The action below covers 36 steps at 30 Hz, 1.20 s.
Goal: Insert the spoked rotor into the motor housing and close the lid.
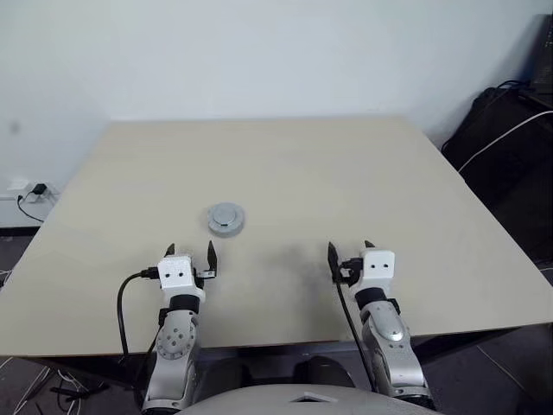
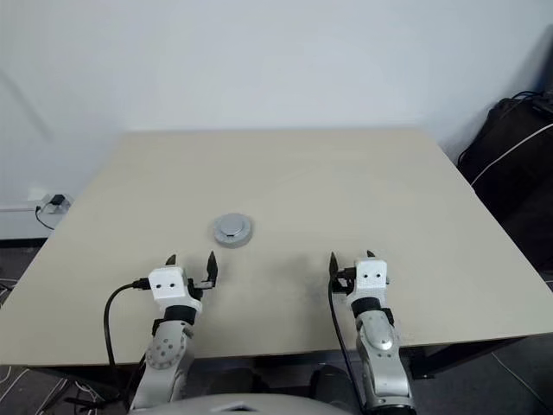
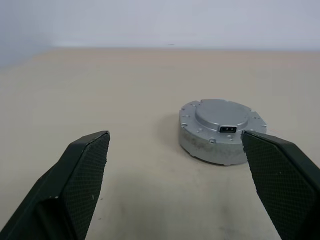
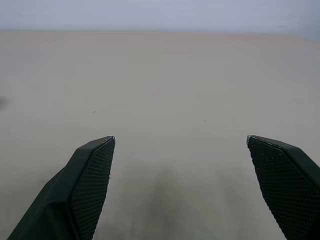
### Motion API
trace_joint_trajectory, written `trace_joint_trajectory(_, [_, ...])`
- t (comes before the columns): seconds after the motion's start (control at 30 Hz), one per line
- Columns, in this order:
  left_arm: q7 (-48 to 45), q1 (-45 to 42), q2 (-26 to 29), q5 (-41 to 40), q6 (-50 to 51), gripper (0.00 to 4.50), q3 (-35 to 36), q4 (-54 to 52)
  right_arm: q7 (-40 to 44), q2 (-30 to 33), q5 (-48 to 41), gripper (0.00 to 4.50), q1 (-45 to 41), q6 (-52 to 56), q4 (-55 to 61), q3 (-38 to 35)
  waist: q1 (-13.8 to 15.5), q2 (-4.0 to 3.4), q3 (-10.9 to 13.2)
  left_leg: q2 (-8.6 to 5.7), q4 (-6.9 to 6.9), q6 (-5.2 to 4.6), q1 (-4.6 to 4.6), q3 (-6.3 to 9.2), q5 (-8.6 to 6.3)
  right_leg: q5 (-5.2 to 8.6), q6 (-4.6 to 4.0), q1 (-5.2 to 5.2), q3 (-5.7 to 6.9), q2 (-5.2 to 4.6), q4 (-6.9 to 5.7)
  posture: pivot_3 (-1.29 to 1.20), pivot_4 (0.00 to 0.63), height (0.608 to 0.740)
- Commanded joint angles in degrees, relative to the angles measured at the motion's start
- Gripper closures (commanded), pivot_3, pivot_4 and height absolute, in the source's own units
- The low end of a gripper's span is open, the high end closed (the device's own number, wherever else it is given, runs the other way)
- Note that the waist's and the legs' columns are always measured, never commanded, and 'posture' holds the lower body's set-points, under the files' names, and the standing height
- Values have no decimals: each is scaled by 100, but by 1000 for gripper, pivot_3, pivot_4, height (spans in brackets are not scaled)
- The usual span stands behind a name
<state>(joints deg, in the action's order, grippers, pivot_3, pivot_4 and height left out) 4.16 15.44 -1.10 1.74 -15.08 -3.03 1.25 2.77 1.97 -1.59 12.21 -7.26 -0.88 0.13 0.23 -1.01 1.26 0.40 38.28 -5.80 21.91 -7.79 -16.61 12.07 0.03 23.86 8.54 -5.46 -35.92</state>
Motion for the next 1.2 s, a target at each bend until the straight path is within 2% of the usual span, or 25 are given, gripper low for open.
trace_joint_trajectory(0.03, [-33, -147, -48, 3, -168, 30, -7, -36, -58, -111, -88, 0, -10, -192, 320, -53, -1, 8, 9, 0, 0, 0, 0, 0, 0, 0, 1, 0, 0, -1, 0, 0, 0, 740])
trace_joint_trajectory(0.43, [-373, -341, 42, -73, -47, 30, 4, 59, -37, -150, -61, 0, 65, -30, 404, -29, -2, 12, 13, 0, 1, -3, 0, 0, -1, 0, 3, -2, 1, 0, 2, 0, 0, 740])
trace_joint_trajectory(1.2, [-379, -294, 9, 133, 83, 30, -44, 75, -3, -132, 41, 0, 60, 47, 450, 74, -2, 14, 14, 0, 1, -3, -1, 1, -1, 1, 3, -2, 2, 0, 1, 0, 0, 740])
